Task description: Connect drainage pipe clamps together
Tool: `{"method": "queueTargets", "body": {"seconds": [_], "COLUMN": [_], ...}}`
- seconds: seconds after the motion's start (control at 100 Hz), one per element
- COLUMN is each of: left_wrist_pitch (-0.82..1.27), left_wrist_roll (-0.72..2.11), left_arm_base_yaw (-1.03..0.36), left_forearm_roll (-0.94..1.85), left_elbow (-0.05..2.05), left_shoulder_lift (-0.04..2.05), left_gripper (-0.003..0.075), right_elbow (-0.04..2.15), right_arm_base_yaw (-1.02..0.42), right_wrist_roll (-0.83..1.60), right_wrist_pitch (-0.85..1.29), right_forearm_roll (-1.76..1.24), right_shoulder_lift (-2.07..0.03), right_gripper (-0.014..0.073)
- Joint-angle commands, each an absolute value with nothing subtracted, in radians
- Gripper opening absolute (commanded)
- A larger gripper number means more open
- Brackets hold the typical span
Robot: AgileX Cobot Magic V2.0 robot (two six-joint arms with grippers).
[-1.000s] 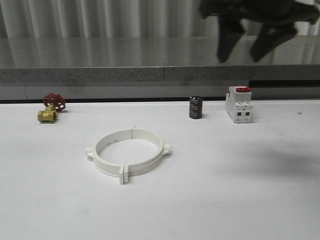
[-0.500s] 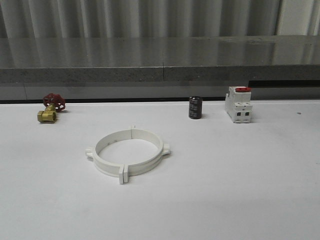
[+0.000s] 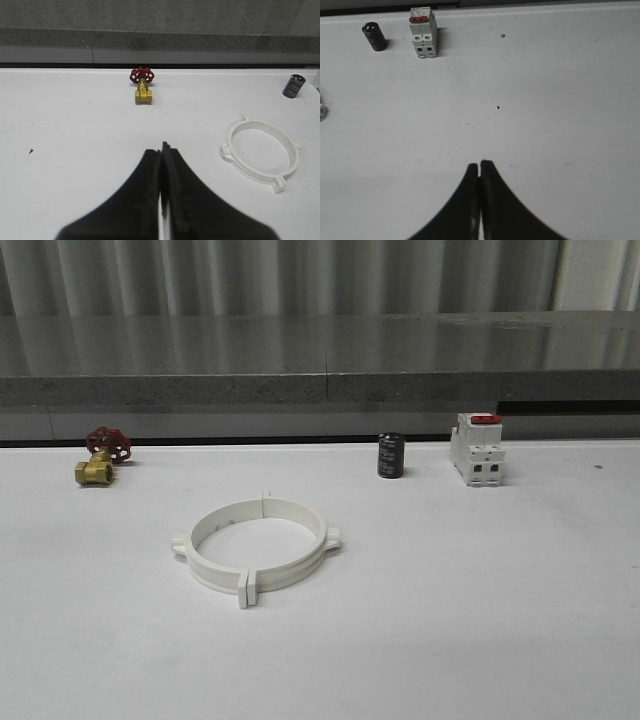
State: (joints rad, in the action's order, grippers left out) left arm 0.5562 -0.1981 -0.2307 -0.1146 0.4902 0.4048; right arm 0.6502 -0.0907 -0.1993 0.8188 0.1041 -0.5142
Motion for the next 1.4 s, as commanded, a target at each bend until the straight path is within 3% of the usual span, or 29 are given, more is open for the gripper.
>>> {"method": "queueTargets", "body": {"seconds": [0.0,0.63,1.06,1.25,1.39], "left_wrist_pitch": [0.477,0.477,0.477,0.477,0.477], "left_wrist_roll": [-0.200,-0.200,-0.200,-0.200,-0.200], "left_arm_base_yaw": [-0.230,-0.230,-0.230,-0.230,-0.230], "left_forearm_roll": [-0.114,-0.114,-0.114,-0.114,-0.114], "left_elbow": [0.516,0.516,0.516,0.516,0.516], "left_shoulder_lift": [0.410,0.410,0.410,0.410,0.410], "left_gripper": [-0.0021,-0.0021,-0.0021,-0.0021,-0.0021], "right_elbow": [0.676,0.675,0.372,0.204,0.101], "right_arm_base_yaw": [-0.083,-0.083,-0.058,-0.015,-0.015], "right_wrist_roll": [-0.188,-0.188,-0.182,0.032,0.050], "right_wrist_pitch": [0.759,0.748,0.354,0.204,0.112], "right_forearm_roll": [0.114,0.146,0.161,-0.026,-0.033], "right_shoulder_lift": [-0.516,-0.515,-0.218,-0.089,-0.012], "right_gripper": [-0.0067,-0.0067,-0.0067,-0.0067,-0.0067]}}
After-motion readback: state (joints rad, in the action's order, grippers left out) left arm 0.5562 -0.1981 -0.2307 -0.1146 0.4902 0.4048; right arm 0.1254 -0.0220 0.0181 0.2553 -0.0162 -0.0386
